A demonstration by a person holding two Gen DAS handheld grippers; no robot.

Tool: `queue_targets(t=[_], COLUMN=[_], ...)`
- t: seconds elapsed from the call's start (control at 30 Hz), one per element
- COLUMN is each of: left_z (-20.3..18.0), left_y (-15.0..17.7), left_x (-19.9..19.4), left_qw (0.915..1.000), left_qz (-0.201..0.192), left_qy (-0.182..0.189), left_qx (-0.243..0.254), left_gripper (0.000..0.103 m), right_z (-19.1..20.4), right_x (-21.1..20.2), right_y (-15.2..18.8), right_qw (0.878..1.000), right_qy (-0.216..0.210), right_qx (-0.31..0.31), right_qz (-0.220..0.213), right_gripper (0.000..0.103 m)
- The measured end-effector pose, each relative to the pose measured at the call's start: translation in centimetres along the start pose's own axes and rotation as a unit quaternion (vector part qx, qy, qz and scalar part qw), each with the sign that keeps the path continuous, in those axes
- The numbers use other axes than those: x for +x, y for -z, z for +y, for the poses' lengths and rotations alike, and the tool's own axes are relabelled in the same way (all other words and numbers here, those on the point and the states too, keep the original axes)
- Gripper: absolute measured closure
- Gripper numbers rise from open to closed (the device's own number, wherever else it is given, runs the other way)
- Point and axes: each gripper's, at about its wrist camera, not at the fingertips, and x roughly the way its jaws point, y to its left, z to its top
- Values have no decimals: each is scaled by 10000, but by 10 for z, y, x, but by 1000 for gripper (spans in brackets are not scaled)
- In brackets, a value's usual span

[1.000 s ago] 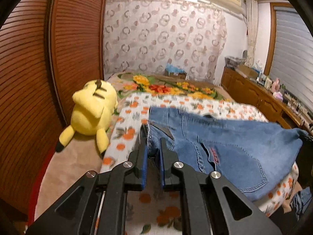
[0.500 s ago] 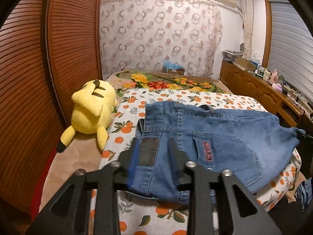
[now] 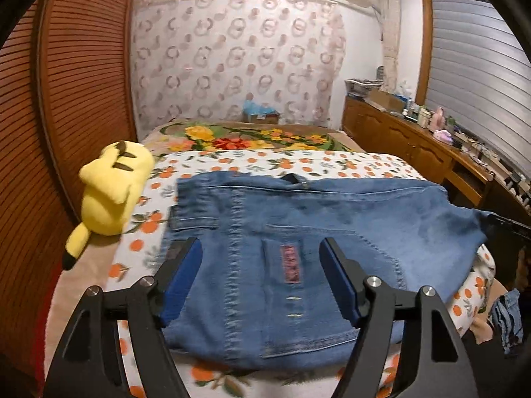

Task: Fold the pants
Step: 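Open both tools and release the flattened jeans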

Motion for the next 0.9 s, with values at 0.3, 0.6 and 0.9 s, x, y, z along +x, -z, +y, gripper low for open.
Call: queue_targets(t=[0.3, 0.6, 0.9], left_z=[-41, -70, -84], left_y=[1, 5, 14], left_x=[12, 24, 34], left_qw=[9988, 9970, 9954], left_qz=[96, 299, 508], left_qy=[290, 507, 616], left_qx=[379, 494, 525], left_gripper=[29, 29, 29], right_z=[-4, -10, -10], right_x=[-8, -19, -10], right_y=[6, 14, 12], right_qw=[9997, 9991, 9984], right_qy=[220, 298, 69], right_qx=[26, 259, 543], right_qz=[40, 158, 173], right_gripper=[64, 53, 51])
